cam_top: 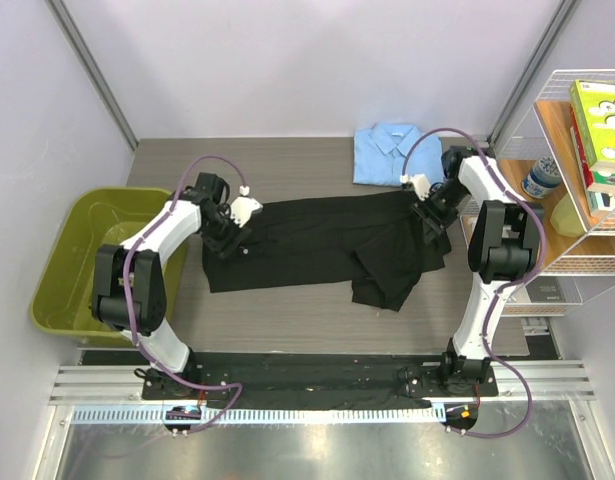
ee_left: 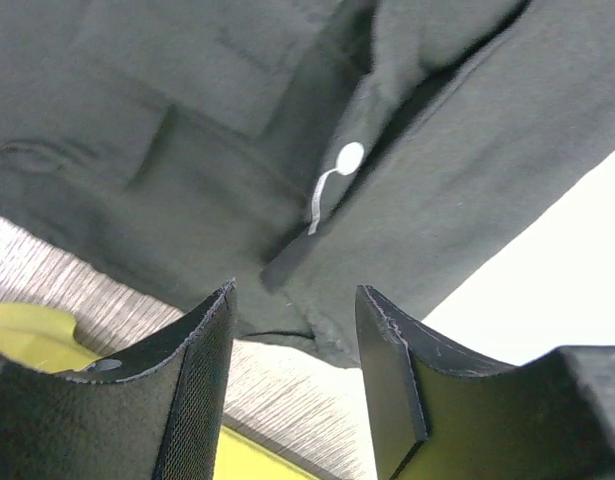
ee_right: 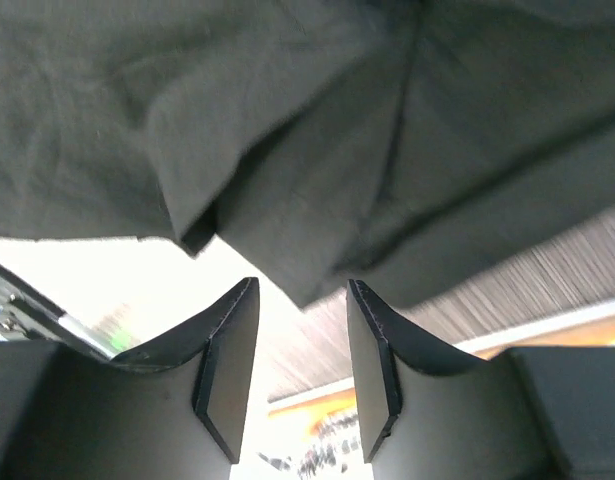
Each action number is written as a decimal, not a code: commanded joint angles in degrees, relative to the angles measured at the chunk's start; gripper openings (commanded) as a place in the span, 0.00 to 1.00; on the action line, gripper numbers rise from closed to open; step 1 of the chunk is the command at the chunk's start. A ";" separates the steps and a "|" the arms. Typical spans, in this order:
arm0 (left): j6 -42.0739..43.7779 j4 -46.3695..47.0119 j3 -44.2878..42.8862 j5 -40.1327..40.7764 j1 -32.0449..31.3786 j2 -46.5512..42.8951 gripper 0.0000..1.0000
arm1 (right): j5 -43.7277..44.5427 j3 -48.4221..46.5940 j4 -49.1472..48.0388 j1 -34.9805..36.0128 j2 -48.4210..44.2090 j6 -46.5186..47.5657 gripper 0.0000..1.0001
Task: Fold and stack the long sleeve shirts
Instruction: Fold the shirt
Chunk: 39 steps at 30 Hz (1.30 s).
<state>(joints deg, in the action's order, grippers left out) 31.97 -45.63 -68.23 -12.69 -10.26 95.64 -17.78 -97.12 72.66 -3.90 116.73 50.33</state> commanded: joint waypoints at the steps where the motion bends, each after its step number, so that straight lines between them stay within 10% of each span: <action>1: -0.23 0.97 1.07 0.81 -1.78 0.69 0.51 | -1.12 3.07 -6.64 0.91 1.66 -3.57 0.45; 13: 3.36 4.23 9.07 7.41 -1.78 4.22 0.33 | 0.03 17.66 -10.88 1.35 -1.58 -4.01 0.42; 22: -0.32 0.72 0.21 -10.50 -2.22 -6.69 0.57 | -1.99 13.98 -7.37 -0.14 -14.76 -4.63 0.54; 27: -2.52 0.10 -2.17 -16.40 -3.36 -9.06 0.59 | -8.92 19.13 -2.20 -0.32 -25.30 12.13 0.56; 29: -3.22 0.19 -2.35 -16.58 -3.27 -9.33 0.61 | -12.08 24.22 -0.95 0.47 -30.57 19.06 0.59; 31: -4.19 0.28 -2.26 -15.53 -3.45 -9.50 0.62 | -13.50 28.37 -2.51 2.84 -36.35 21.21 0.93; 39: -4.72 0.18 -1.03 -12.89 -3.71 -11.43 0.69 | -7.72 49.11 -21.30 21.90 -47.20 18.24 0.96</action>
<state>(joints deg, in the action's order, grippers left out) 28.42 -45.01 -69.56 -25.76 -13.65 87.02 -27.14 -54.30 61.87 11.94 72.05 67.55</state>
